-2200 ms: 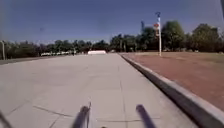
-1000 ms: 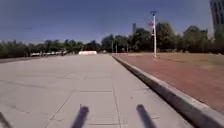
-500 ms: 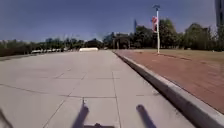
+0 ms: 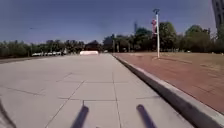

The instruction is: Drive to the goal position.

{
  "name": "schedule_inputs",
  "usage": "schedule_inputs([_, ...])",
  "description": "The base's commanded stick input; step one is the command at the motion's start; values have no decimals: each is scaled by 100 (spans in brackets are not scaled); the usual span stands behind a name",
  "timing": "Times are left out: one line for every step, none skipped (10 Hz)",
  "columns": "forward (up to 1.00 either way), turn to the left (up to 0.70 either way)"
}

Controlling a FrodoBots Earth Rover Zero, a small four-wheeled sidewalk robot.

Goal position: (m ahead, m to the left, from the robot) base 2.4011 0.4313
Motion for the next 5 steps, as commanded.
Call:
schedule_inputs([70, 0])
schedule_inputs([70, 0])
schedule_inputs([70, 0])
schedule_inputs([70, 0])
schedule_inputs([70, 0])
